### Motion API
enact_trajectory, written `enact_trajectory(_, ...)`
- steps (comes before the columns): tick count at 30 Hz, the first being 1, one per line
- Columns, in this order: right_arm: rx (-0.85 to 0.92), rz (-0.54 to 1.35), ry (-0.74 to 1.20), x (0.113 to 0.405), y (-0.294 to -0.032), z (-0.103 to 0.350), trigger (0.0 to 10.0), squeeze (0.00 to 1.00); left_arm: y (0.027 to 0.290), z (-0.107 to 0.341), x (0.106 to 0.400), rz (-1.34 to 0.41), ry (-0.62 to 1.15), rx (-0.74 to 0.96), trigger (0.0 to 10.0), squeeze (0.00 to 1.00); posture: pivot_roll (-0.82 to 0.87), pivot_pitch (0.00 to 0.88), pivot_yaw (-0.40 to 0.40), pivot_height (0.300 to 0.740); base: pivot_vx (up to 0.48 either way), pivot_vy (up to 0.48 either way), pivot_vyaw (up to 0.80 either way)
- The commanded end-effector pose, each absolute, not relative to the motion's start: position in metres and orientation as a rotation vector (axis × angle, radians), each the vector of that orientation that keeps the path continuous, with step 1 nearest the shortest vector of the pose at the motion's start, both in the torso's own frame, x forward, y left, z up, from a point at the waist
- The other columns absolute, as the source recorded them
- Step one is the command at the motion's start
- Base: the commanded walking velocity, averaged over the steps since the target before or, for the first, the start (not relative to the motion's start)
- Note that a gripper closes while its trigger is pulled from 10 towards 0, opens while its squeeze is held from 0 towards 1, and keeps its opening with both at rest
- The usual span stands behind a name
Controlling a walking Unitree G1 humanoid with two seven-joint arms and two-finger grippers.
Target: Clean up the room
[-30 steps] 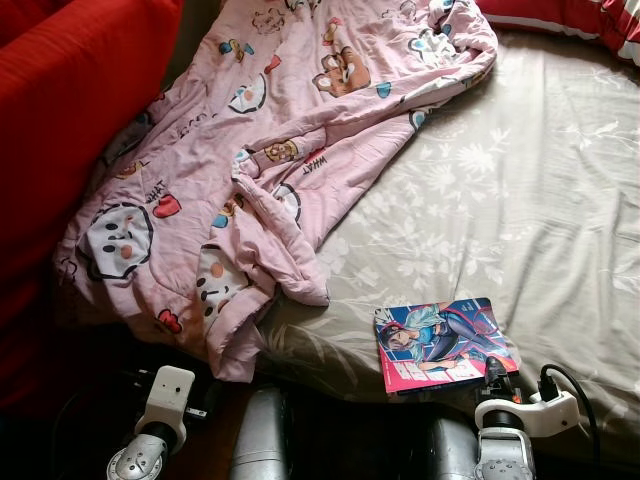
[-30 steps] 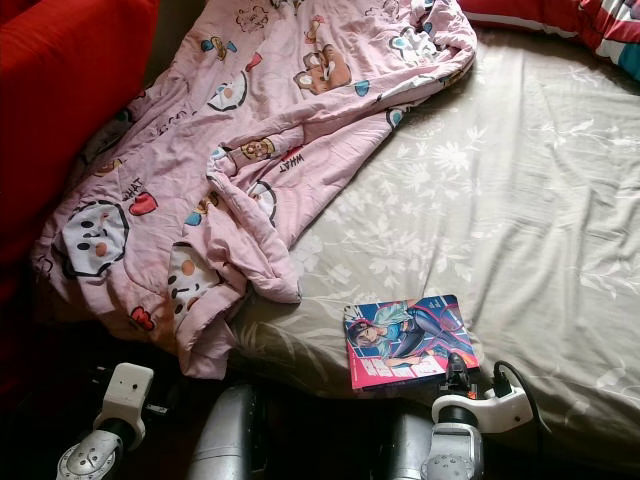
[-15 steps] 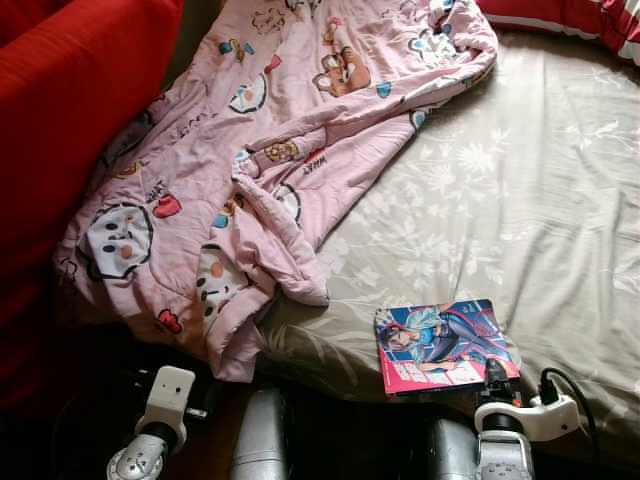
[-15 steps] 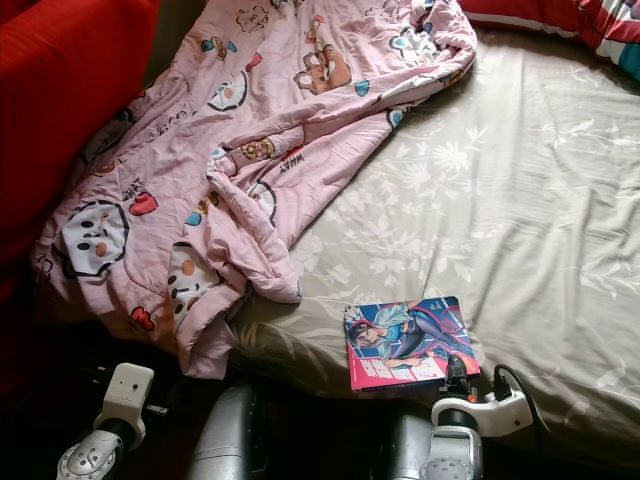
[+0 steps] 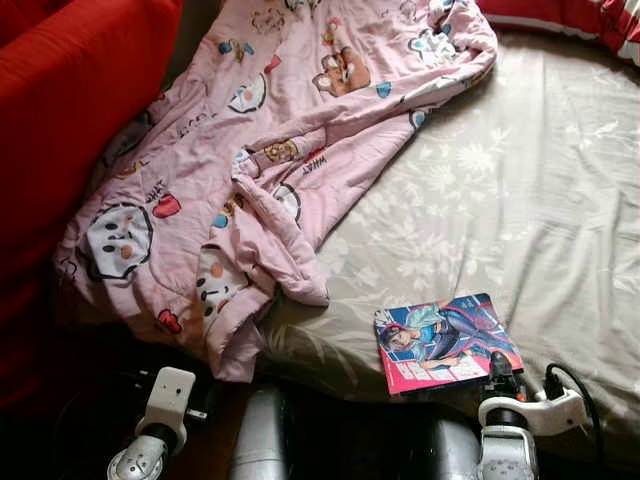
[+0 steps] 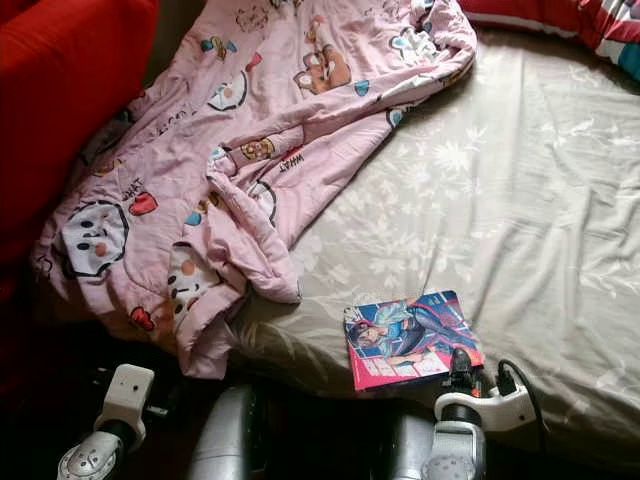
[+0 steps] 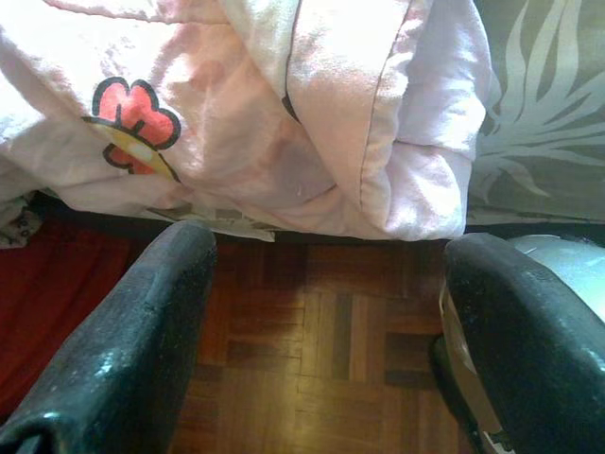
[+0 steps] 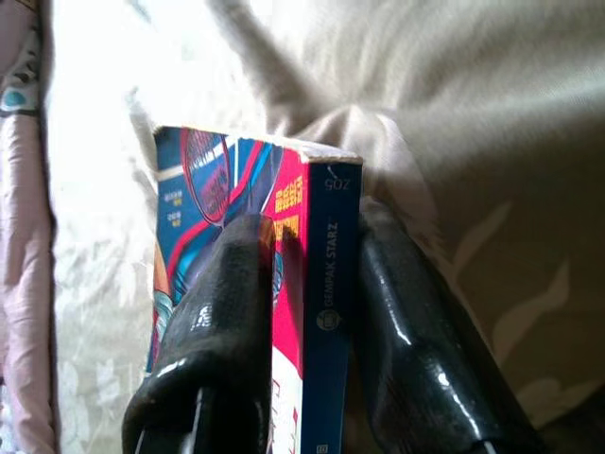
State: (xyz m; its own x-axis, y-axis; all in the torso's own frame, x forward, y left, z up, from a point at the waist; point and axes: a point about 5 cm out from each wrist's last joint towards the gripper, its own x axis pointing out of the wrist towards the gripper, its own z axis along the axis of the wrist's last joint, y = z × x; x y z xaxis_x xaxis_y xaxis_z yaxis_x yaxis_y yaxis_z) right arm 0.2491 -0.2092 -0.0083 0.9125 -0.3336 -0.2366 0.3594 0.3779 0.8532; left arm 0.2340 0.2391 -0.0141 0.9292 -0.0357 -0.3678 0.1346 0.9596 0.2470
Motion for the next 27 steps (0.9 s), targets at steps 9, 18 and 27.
enact_trajectory(9, 1.115, -0.445, 0.063, 0.242, -0.202, -0.015, 0.0, 0.0, 0.244, -0.024, 0.221, -0.081, 0.426, 0.28, 10.0, 0.0, 0.08, 0.248, 0.084, 0.608, 0.0, 0.0, 0.0)
enact_trajectory(18, 1.131, -0.435, 0.074, 0.245, -0.201, -0.015, 0.0, 0.0, 0.245, -0.023, 0.222, -0.08, 0.427, 0.284, 10.0, 0.0, 0.07, 0.243, 0.087, 0.608, 0.0, 0.0, 0.0)
enact_trajectory(27, 1.036, -0.307, 0.007, 0.268, -0.203, 0.009, 0.0, 0.0, 0.239, -0.022, 0.229, -0.079, 0.425, 0.277, 10.0, 0.0, 0.04, 0.185, 0.073, 0.608, 0.0, 0.0, 0.0)
